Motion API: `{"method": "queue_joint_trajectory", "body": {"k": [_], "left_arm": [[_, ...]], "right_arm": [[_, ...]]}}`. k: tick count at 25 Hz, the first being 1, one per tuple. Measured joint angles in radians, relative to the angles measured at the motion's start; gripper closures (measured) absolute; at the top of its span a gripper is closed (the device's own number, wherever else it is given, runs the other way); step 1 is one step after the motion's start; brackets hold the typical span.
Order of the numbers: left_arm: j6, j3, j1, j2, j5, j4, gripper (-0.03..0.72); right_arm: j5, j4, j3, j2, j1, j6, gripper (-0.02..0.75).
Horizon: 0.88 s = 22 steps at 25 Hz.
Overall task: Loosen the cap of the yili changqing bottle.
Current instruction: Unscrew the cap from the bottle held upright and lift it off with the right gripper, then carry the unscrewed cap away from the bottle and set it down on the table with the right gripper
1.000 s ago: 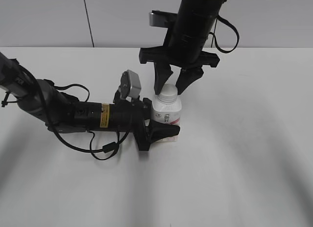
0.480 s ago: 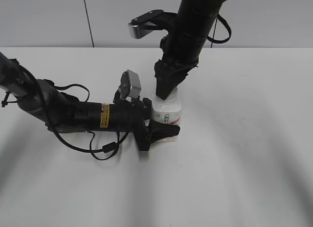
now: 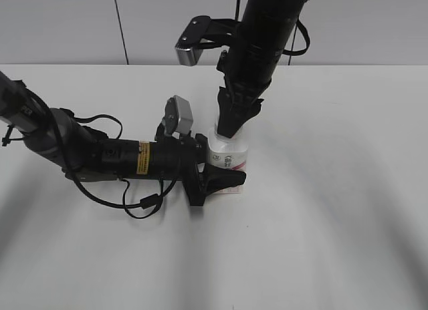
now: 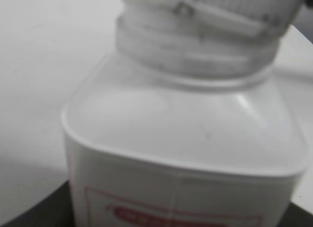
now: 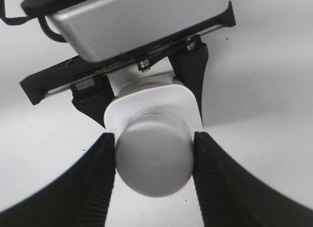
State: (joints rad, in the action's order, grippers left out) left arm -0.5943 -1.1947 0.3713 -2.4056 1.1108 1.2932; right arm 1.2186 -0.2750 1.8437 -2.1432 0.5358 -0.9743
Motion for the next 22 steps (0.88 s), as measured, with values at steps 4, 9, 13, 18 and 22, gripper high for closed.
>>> {"method": "queue_joint_trajectory", "body": {"k": [4, 9, 13, 18, 22], "left_arm": [[0.0, 0.0, 0.0, 0.0, 0.0, 0.001, 0.267], [-0.001, 0.0, 0.0, 0.0, 0.0, 0.002, 0.267], [-0.001, 0.0, 0.0, 0.0, 0.0, 0.003, 0.267], [-0.001, 0.0, 0.0, 0.0, 0.0, 0.003, 0.267], [-0.001, 0.0, 0.0, 0.0, 0.0, 0.003, 0.267]], "right_arm": [[0.0, 0.0, 0.0, 0.003, 0.0, -0.006, 0.351], [0.002, 0.01, -0.002, 0.033, 0.0, -0.003, 0.351], [0.002, 0.019, -0.002, 0.071, 0.0, 0.016, 0.351], [0.002, 0.084, -0.002, 0.113, -0.003, 0.179, 0.352], [0.002, 0.149, -0.003, 0.116, -0.042, 0.378, 0.353]]}}
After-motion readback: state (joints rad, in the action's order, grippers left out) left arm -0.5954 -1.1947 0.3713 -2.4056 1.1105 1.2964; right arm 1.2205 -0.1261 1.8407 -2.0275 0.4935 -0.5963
